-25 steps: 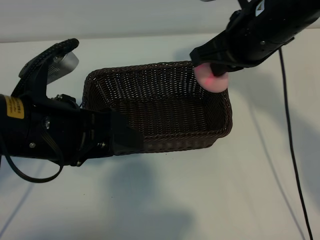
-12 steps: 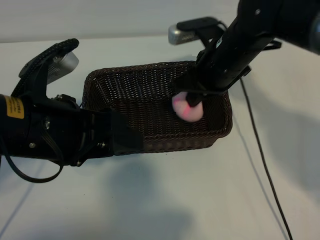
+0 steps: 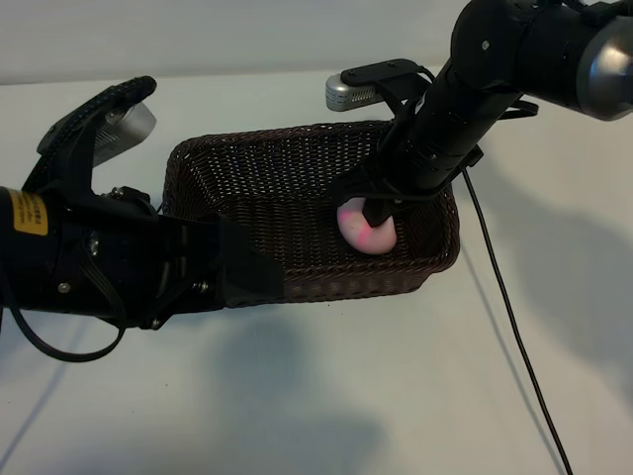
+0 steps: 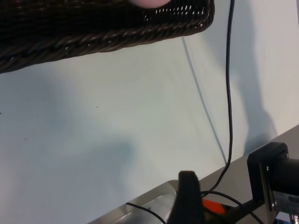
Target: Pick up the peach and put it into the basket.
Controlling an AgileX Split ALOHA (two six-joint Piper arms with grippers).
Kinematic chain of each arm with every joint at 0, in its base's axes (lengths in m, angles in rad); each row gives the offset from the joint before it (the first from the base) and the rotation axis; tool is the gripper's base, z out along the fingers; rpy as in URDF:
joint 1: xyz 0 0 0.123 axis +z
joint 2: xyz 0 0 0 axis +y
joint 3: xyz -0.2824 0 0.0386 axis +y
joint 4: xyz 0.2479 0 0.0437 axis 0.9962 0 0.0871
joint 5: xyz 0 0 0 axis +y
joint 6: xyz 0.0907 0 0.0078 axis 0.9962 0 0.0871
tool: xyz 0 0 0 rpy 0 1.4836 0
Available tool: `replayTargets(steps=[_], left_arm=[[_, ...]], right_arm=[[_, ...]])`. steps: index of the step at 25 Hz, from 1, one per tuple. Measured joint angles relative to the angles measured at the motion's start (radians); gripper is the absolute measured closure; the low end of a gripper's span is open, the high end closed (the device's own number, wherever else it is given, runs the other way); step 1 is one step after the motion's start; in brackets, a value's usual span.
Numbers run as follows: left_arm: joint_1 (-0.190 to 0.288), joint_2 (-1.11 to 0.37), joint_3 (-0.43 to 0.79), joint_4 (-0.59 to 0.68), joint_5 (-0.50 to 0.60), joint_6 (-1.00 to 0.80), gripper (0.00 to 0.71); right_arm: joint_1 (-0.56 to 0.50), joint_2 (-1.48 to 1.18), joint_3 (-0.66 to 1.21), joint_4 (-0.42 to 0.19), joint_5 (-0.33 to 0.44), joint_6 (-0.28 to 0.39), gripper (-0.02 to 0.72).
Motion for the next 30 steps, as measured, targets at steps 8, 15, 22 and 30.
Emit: replayTargets(steps=[8, 15, 22, 30], left_arm=[[0.000, 0.000, 0.000, 0.000, 0.000, 0.000, 0.163], [0.000, 0.000, 0.000, 0.000, 0.000, 0.000, 0.163], [0.000, 0.000, 0.000, 0.000, 0.000, 0.000, 0.163], [0.000, 0.000, 0.000, 0.000, 0.000, 0.000, 0.163]], right_arm=[[0.000, 0.007, 0.000, 0.000, -0.001, -0.001, 0.560], [0.000, 0.007, 0.000, 0.016, -0.001, -0.001, 0.329], [0.000, -0.049, 0.000, 0.023, 0.010, -0.001, 0.291], [0.000, -0.187, 0.000, -0.010, 0.106, 0.050, 0.283]])
